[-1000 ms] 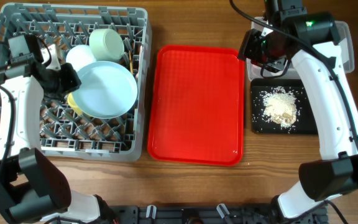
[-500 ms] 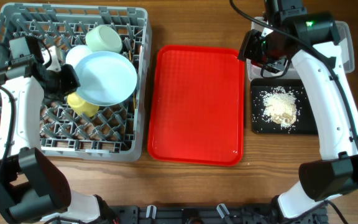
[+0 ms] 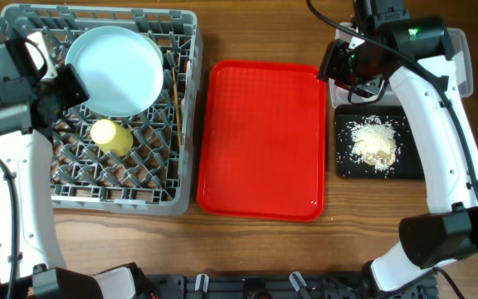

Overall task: Sort waste into correct bins and load items into the dishwasher rack
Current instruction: 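Grasp the plate in the rack with the left gripper and stand it upright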

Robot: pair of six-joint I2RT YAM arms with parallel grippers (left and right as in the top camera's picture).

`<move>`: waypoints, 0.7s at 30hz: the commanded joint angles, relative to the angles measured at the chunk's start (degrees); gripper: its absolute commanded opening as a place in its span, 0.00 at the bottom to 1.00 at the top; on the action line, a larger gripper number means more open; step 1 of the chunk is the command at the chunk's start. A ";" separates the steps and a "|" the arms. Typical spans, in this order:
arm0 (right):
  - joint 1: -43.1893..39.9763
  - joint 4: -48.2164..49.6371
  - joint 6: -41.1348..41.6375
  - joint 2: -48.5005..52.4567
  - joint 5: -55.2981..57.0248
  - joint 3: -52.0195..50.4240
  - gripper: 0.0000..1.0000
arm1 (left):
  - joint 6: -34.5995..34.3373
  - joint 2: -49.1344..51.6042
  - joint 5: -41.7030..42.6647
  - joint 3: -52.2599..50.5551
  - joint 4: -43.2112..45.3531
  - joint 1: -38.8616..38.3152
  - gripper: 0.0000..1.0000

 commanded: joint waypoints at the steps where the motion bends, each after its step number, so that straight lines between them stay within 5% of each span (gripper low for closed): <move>1: -0.28 0.11 -0.15 0.44 -0.66 0.24 0.60 | -0.52 -0.74 -11.43 1.03 1.03 -4.28 0.04; 8: -0.28 0.11 -0.13 0.44 -0.68 0.24 0.59 | -0.55 -0.72 -31.71 1.03 2.32 -13.66 0.04; 21: -0.28 0.11 -0.15 0.44 -1.09 0.24 0.59 | -0.31 1.01 -42.32 0.87 2.10 -20.96 0.04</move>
